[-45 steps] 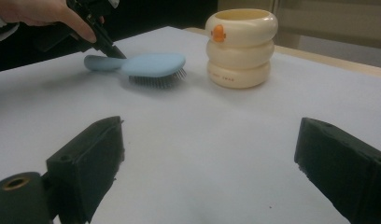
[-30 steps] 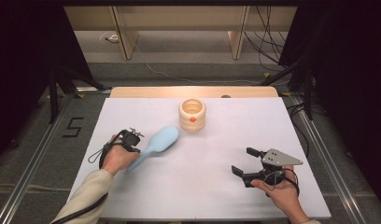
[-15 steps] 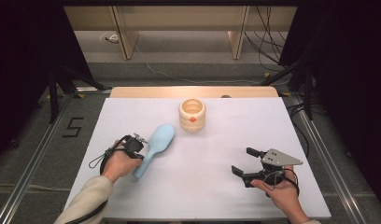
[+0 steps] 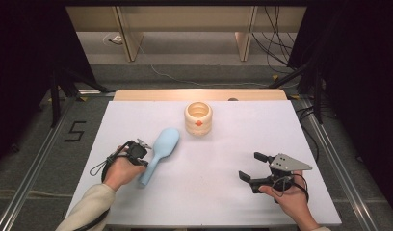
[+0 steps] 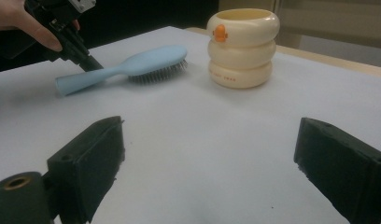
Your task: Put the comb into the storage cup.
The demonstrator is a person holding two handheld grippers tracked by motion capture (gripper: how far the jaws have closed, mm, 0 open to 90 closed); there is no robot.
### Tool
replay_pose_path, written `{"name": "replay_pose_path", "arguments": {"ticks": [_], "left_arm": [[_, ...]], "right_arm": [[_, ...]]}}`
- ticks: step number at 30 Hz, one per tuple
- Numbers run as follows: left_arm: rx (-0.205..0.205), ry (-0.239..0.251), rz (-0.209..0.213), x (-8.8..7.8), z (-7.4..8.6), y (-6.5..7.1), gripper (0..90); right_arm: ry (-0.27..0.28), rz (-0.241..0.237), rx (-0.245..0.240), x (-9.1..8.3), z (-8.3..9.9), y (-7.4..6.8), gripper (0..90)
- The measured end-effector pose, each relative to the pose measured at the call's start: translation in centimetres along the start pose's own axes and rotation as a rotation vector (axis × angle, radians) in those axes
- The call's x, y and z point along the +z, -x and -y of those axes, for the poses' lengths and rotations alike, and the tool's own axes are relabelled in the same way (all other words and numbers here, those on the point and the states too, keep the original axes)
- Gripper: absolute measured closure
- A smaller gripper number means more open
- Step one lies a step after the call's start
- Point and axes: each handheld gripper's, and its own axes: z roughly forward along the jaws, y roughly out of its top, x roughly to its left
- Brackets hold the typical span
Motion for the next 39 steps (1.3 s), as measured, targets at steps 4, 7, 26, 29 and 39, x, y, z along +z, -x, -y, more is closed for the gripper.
{"name": "replay_pose_path", "arguments": {"ticks": [4, 7, 26, 29, 39], "left_arm": [[-0.01, 0.021, -0.013, -0.5, 0.0, -0.2, 82.9], [-0.009, 0.039, -0.035, -1.0, 0.0, -0.4, 75.6], [-0.08, 0.065, -0.015, -2.4, -0.5, 0.0, 0.0], [-0.075, 0.058, -0.002, -2.3, -0.7, 0.3, 0.0], [-0.09, 0.027, 0.06, -1.3, -1.0, 0.8, 2.5]], "right_arm": [[0.0, 0.001, 0.001, 0.0, 0.0, 0.0, 9.6], [-0.004, 0.003, 0.0, 0.0, 0.0, 0.0, 9.7], [-0.011, 0.005, -0.002, 0.1, 0.1, 0.0, 9.7], [-0.011, 0.006, 0.0, 0.1, 0.1, 0.0, 9.7], [-0.015, 0.008, 0.001, 0.1, 0.1, 0.0, 9.7]]}}
